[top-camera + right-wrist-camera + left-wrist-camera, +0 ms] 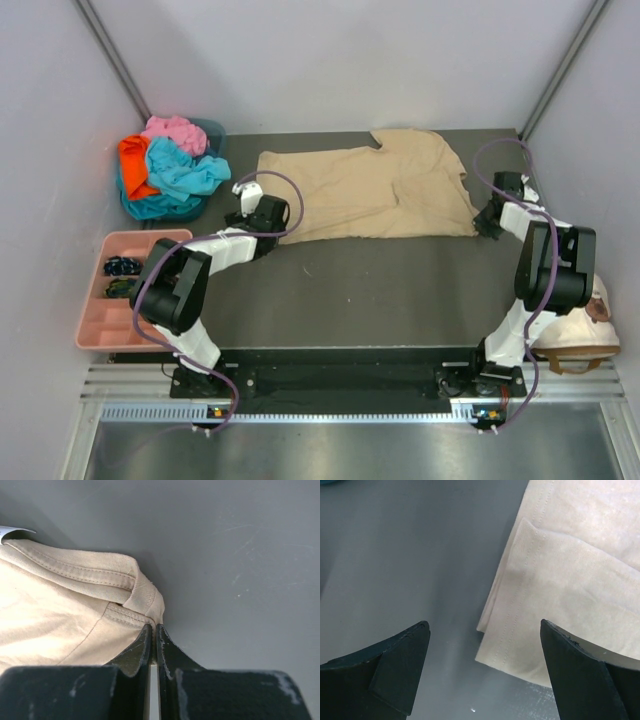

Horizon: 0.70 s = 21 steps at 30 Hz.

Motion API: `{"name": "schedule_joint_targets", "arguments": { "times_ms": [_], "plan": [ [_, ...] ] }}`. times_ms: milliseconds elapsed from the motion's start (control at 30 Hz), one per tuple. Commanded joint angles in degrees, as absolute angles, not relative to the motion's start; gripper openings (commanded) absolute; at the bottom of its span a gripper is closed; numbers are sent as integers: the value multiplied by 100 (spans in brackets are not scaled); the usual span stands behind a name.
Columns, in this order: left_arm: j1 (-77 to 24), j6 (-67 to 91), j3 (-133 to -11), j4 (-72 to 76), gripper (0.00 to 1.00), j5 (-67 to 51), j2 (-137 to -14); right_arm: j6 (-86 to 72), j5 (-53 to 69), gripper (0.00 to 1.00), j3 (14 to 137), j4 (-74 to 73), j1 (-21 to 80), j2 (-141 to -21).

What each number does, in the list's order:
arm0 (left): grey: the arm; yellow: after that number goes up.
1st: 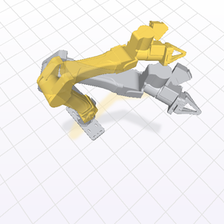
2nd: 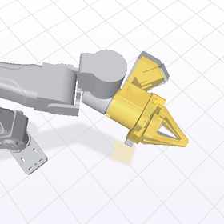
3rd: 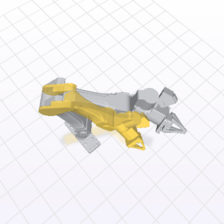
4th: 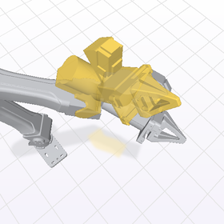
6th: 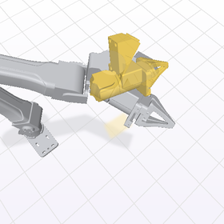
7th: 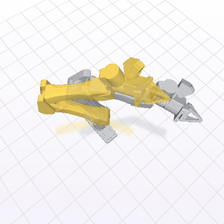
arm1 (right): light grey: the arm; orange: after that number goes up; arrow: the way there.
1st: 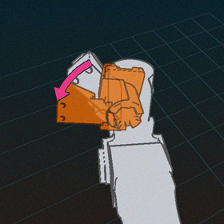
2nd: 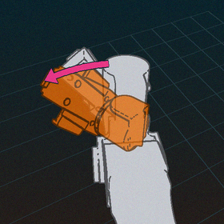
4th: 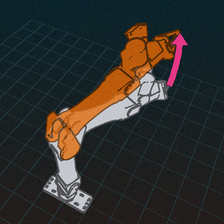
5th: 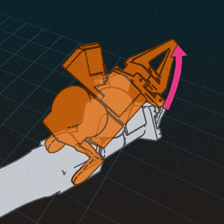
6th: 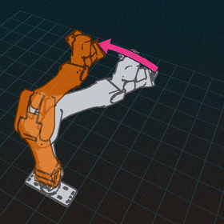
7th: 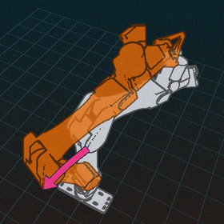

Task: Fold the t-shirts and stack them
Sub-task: Fold the flattened tshirt in 1/3 of the way

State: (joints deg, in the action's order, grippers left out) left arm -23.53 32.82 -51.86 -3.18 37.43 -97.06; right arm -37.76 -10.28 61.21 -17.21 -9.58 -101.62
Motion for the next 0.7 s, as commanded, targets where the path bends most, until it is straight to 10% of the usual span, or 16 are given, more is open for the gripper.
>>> {"name": "schedule_joint_targets", "arguments": {
  "times_ms": [0, 267, 667],
  "plan": [
    [-2312, 3243, -5256, -237, 96, 3946, -9721, -3797, -1406, 0, 6232, -1907, -1107, -9905],
    [-2294, 3340, -5142, -185, 92, 3824, -9677, -3806, -1327, 0, 6249, -1872, -1107, -9958],
    [-2250, 3392, -5089, 299, 50, 3270, -9896, -3806, -1266, 0, 6240, -1828, -1116, -10028]
  ]
}}
